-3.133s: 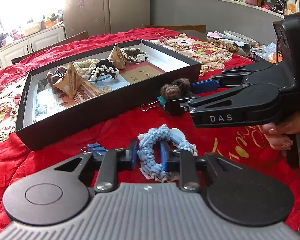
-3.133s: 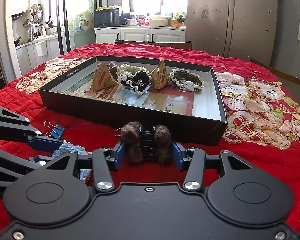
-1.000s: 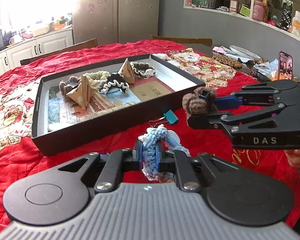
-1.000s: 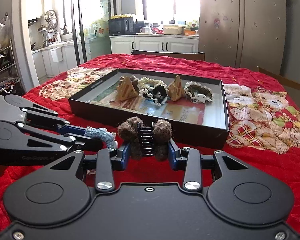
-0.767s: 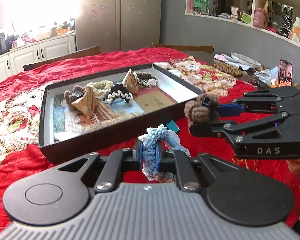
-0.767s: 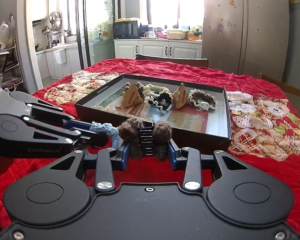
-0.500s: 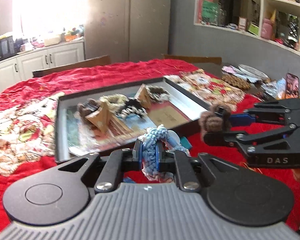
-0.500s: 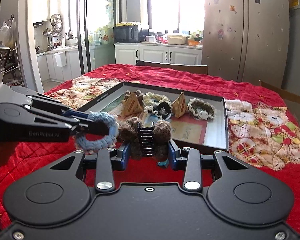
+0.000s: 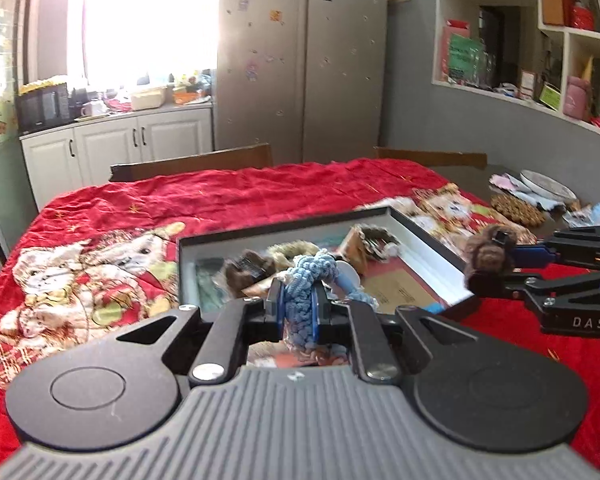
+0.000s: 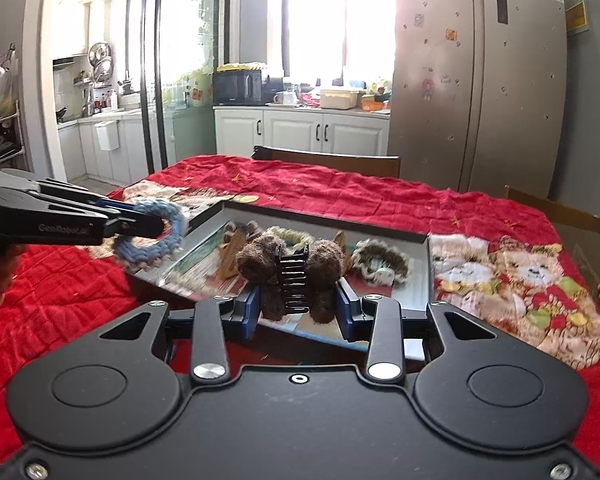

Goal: Organize objects
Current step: 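Carry the brown clip and blue scrunchie over the black box with both tools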

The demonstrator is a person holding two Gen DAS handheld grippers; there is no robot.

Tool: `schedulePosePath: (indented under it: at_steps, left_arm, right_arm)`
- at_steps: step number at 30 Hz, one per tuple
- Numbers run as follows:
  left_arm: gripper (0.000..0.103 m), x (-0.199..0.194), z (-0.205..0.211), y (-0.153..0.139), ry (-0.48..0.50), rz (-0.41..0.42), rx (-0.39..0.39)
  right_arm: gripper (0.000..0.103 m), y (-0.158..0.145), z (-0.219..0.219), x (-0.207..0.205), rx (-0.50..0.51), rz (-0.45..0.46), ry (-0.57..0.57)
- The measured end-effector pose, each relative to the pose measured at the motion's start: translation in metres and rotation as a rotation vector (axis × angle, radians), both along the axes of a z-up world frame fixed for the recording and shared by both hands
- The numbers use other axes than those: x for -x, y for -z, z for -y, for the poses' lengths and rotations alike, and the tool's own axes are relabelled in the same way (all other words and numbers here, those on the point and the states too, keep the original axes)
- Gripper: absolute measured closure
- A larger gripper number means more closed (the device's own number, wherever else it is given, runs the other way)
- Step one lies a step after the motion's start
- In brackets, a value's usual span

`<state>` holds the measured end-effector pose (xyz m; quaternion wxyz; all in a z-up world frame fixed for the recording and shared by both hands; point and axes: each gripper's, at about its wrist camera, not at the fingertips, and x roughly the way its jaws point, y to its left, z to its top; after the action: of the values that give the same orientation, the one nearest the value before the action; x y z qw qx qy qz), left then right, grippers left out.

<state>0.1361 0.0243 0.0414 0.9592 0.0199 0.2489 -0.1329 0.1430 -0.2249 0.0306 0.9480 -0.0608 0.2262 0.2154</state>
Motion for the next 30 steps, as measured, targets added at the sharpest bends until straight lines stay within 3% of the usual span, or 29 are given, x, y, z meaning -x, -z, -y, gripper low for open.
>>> schedulePosePath:
  at_steps: [15, 30]
  left_arm:
    - [0.088, -0.049, -0.027, 0.006, -0.129, -0.043, 0.015]
    - [0.088, -0.079, -0.031, 0.029, -0.181, -0.092, 0.001]
  right_arm:
    - [0.067, -0.003, 0.007, -0.063, -0.028, -0.013, 0.111]
    - [0.067, 0.022, 0.006, -0.103, -0.037, -0.069, 0.168]
